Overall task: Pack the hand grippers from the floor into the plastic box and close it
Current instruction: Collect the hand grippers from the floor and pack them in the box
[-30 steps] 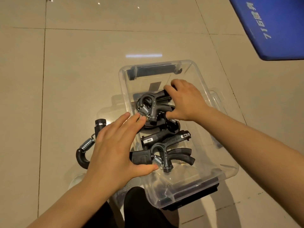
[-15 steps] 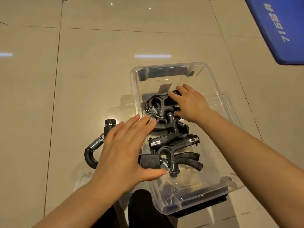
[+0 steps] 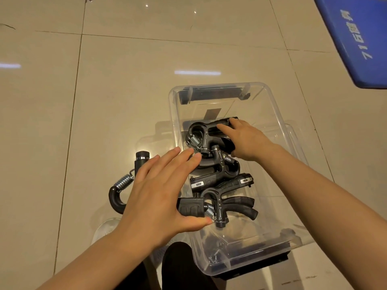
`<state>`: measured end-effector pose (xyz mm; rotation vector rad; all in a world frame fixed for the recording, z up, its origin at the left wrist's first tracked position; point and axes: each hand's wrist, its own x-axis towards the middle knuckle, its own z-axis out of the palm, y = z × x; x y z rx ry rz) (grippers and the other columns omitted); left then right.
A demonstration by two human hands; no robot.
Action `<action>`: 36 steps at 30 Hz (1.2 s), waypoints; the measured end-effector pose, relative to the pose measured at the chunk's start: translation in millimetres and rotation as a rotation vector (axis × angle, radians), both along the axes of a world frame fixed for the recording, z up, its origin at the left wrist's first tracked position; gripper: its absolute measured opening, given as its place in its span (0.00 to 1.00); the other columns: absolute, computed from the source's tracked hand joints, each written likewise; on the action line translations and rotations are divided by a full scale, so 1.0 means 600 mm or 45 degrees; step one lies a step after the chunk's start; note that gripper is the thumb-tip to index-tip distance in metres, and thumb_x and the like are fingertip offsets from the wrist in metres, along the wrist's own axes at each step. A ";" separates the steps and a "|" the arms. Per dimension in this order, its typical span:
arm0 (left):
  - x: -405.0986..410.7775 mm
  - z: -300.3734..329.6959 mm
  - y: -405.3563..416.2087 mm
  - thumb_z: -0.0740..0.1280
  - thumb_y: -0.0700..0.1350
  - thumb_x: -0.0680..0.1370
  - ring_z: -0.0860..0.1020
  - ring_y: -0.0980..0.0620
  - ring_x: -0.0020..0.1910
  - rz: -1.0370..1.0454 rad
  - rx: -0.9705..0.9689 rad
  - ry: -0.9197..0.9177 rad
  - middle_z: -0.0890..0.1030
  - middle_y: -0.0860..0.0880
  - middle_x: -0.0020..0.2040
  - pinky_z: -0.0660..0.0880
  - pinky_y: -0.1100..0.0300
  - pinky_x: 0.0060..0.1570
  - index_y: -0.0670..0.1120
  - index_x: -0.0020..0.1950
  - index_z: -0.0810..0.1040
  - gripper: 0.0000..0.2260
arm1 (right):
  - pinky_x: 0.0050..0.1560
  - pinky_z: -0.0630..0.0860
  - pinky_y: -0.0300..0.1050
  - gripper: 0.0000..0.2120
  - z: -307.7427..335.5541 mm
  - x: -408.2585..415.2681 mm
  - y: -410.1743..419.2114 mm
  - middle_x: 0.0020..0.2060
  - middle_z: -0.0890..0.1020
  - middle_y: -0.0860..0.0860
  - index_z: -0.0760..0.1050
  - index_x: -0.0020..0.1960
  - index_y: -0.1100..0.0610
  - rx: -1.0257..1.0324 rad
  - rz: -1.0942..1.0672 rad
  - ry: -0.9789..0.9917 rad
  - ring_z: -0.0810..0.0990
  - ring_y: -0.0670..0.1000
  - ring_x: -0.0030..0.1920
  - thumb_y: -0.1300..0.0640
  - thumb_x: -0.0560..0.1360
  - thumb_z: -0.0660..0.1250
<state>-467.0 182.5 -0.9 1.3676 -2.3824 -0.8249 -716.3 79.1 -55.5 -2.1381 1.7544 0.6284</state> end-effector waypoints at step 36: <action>-0.002 0.000 0.000 0.63 0.72 0.63 0.56 0.58 0.73 0.008 0.020 0.034 0.63 0.57 0.73 0.48 0.58 0.70 0.56 0.74 0.59 0.43 | 0.72 0.55 0.54 0.33 -0.052 0.020 0.048 0.76 0.49 0.62 0.56 0.74 0.52 -0.272 -0.006 0.098 0.57 0.61 0.73 0.63 0.72 0.65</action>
